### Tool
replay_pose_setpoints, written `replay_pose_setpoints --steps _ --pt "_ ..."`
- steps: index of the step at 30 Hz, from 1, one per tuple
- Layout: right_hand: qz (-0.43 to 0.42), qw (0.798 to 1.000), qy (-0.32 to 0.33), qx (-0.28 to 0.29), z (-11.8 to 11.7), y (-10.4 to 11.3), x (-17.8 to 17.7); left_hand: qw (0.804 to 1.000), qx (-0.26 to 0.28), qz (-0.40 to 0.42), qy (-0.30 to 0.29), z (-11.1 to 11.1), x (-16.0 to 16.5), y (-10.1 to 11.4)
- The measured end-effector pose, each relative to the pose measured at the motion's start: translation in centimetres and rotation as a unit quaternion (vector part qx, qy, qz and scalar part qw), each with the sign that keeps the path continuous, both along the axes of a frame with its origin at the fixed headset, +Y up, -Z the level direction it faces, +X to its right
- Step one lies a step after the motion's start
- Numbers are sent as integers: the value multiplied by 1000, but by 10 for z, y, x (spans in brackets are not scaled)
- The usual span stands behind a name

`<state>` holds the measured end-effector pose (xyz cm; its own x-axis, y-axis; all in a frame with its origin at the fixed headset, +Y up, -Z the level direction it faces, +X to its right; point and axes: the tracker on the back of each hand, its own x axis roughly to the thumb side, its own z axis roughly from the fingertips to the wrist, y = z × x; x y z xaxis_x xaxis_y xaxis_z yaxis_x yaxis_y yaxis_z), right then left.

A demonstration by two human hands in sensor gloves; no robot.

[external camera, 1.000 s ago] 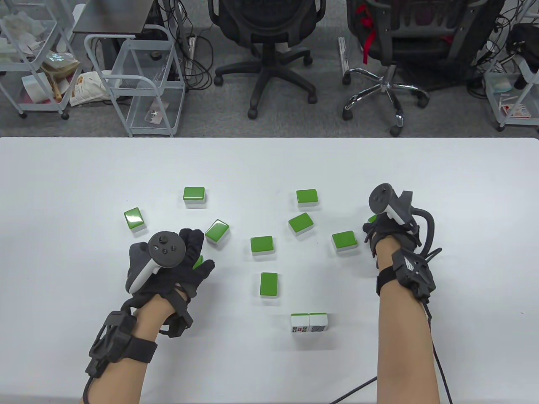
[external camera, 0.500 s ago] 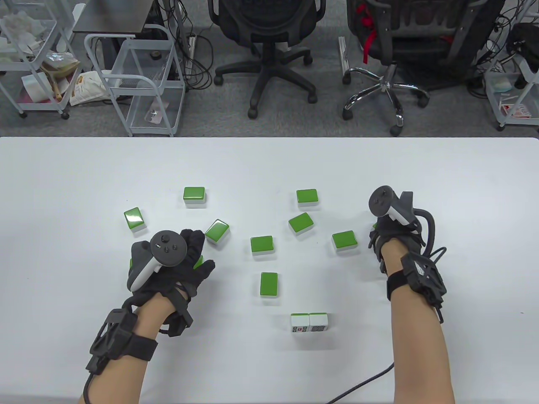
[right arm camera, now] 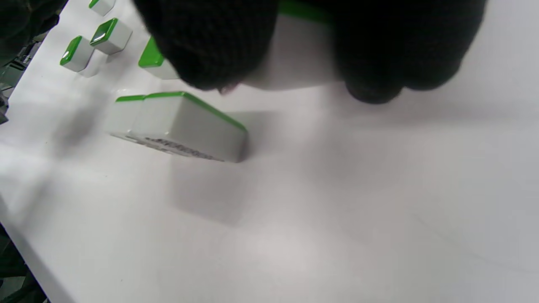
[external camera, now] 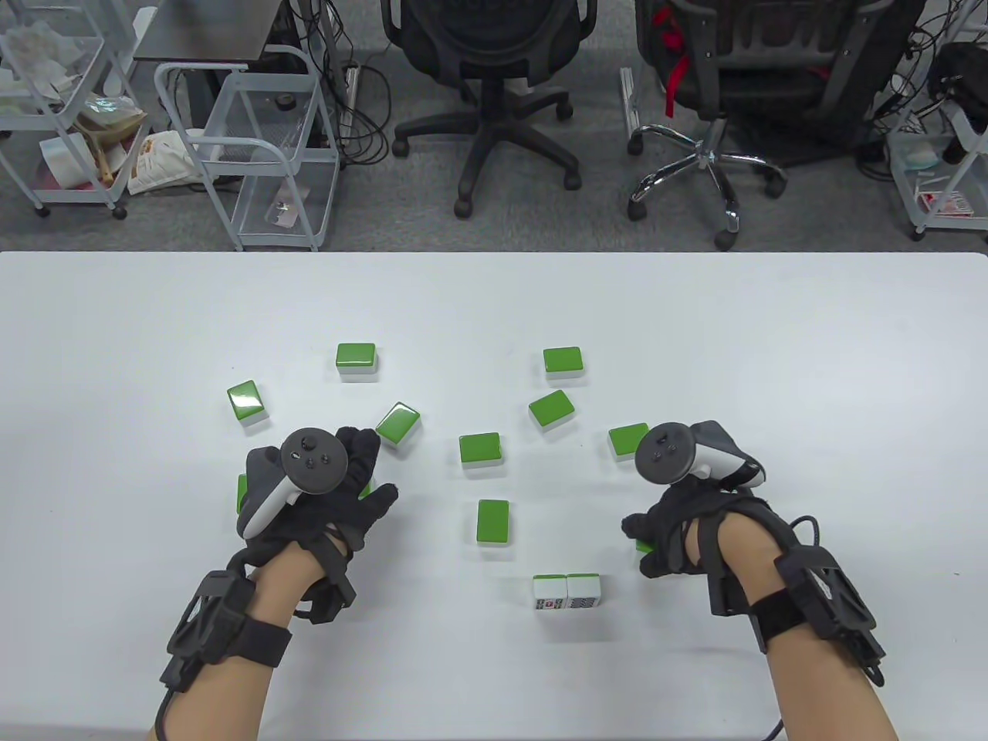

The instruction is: Stand mahjong tiles upright in a row

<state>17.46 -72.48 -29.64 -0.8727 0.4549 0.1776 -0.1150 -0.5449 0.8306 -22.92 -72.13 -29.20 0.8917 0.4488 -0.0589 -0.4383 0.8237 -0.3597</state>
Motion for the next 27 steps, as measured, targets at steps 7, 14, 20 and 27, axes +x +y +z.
replay_pose_setpoints --steps 7,14,20,27 --pt "24 999 40 -4 14 -14 -21 1000 -2 0 1 1 0 0" --pt "-15 1000 14 -11 12 -16 -19 1000 -4 1 -3 1 1 0" --pt "-63 998 -8 -7 6 -17 -13 1000 -5 1 -4 1 1 0" --pt "-89 994 -43 33 1 5 1 1000 -3 2 -3 1 0 0"
